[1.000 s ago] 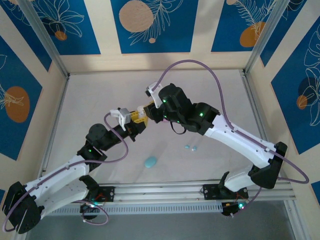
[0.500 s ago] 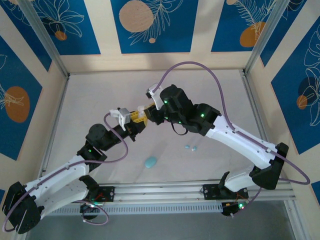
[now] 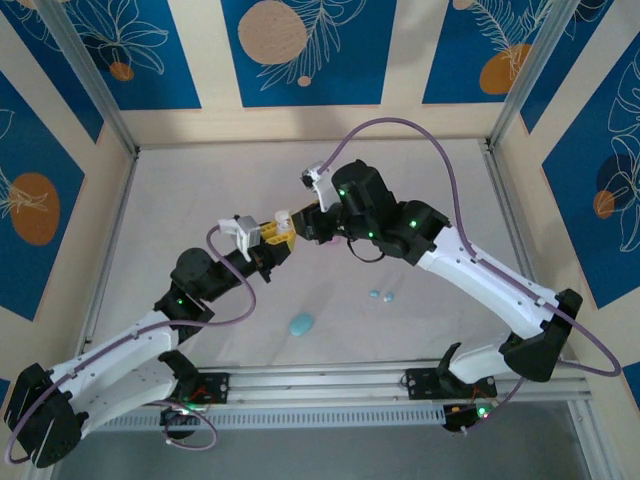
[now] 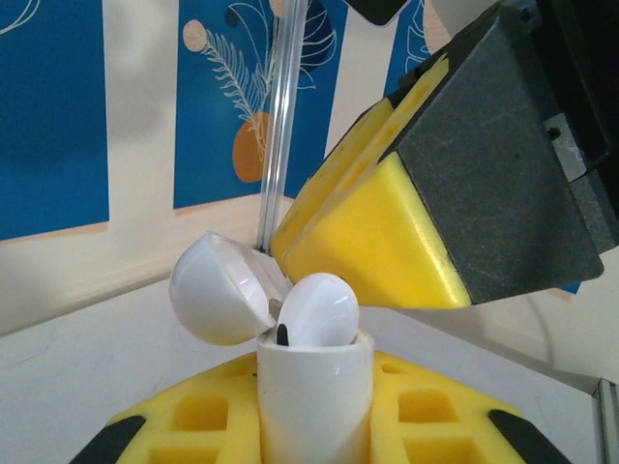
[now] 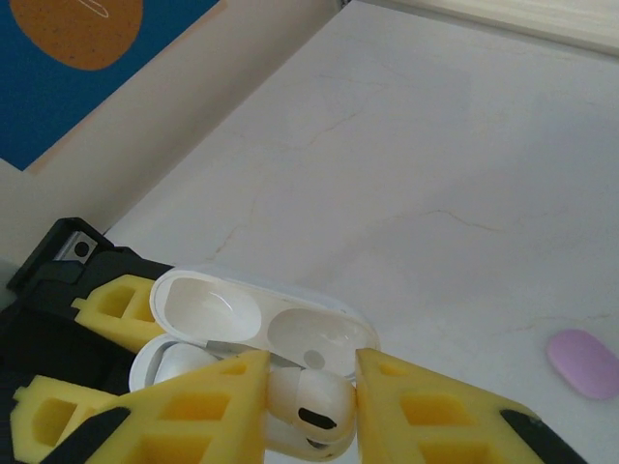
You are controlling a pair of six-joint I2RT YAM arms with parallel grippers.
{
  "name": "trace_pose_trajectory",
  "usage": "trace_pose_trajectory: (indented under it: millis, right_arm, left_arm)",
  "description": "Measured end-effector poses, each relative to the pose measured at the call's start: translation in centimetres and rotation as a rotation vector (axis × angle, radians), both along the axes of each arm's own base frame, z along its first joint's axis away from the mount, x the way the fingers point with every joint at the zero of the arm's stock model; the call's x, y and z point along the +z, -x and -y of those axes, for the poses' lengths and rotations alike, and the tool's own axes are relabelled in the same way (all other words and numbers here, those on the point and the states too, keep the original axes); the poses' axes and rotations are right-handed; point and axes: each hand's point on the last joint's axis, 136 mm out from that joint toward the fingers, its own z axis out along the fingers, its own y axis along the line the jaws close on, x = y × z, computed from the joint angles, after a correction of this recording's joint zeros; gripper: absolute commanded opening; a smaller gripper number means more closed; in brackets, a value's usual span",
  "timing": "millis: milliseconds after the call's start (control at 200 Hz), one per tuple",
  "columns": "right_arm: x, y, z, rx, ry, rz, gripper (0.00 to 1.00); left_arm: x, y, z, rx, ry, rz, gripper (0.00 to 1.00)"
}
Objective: Insert wireless bluetooth earbuds into charging case
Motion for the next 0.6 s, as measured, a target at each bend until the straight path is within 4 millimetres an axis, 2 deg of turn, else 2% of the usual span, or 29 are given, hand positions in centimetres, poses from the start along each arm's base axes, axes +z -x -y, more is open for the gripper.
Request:
trace_pose_trajectory:
  millis: [600]
  right_arm:
    - [1.3,0.6,0.3,-0.005,-0.075,-0.056,0.3]
  left_arm:
    - [1.1,0.3,0.0,-0.009,0.032,0.039,0.21]
